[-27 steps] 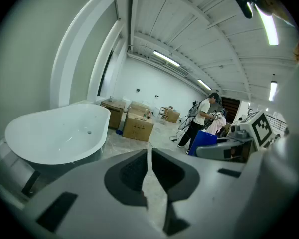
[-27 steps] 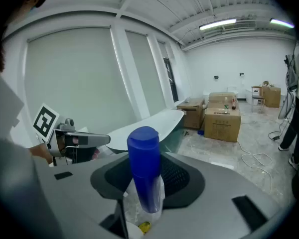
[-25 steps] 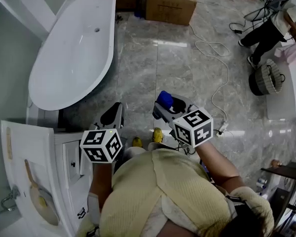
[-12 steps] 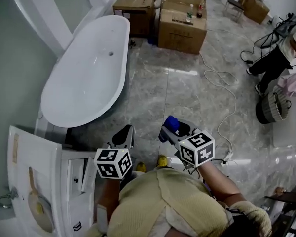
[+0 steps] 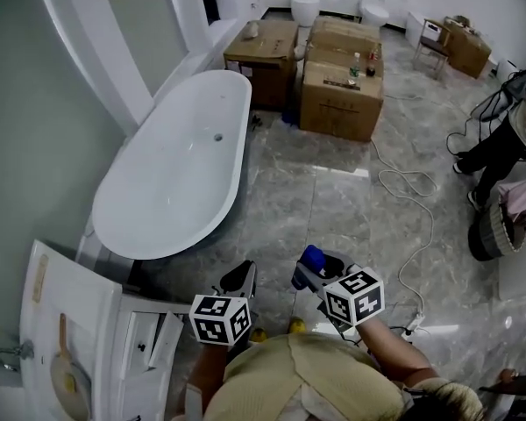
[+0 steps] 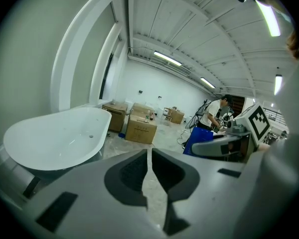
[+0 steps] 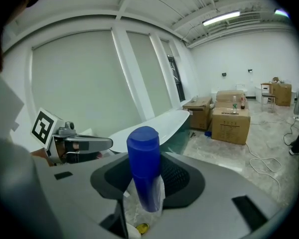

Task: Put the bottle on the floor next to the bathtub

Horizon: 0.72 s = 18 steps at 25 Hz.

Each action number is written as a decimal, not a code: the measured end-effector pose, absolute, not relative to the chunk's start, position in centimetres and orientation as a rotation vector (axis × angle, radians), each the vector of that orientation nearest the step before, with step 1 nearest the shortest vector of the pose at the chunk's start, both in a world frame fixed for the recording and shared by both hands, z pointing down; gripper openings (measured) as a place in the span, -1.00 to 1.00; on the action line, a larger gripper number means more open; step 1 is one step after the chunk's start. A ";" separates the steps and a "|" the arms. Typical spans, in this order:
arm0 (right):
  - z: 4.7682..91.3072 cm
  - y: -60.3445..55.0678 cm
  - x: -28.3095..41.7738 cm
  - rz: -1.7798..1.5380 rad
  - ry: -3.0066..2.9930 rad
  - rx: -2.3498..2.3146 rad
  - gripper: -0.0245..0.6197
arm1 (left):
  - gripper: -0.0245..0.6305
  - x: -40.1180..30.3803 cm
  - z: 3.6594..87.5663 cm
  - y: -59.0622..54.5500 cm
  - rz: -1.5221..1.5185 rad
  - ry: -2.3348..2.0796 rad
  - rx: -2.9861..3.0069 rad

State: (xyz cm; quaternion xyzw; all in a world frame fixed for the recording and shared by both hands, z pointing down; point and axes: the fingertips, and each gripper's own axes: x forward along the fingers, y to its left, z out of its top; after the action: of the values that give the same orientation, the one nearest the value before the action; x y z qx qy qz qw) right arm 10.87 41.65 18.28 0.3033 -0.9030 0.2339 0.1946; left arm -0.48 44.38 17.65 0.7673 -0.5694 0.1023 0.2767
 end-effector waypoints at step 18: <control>18.5 40.5 13.4 0.656 -2.545 0.767 -0.41 | -0.68 2.2 17.4 43.6 0.282 -1.606 2.017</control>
State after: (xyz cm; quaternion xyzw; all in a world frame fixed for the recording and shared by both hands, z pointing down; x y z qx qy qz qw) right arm 13.37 40.50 18.51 0.2743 -0.9107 0.2347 0.2004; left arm 2.22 43.59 17.36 0.7486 -0.5962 0.1046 0.2707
